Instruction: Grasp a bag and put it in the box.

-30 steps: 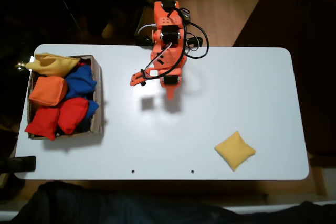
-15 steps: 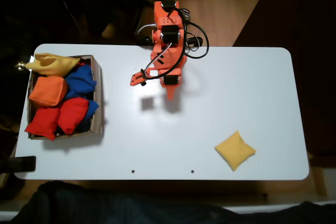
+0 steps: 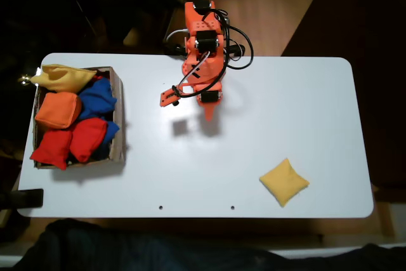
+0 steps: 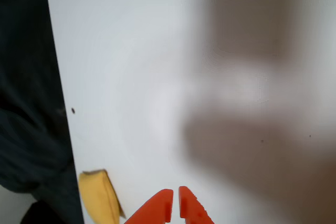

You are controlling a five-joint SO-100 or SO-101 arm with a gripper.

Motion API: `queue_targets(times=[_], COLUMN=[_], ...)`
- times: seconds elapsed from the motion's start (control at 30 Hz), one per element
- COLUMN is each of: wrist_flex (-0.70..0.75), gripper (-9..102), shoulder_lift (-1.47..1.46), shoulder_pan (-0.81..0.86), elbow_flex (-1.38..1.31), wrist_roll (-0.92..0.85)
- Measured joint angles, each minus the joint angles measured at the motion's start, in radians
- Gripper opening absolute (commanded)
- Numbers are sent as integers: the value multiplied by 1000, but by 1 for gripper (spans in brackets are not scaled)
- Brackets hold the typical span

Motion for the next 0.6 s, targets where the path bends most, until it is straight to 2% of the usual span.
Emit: queue_targets(times=[0.4,0.6], wrist_flex=[-3,-74], gripper=[0,0], shoulder_lift=[0,-2], shoulder_pan=[9,9], elbow_flex=[0,3], wrist_roll=[17,20])
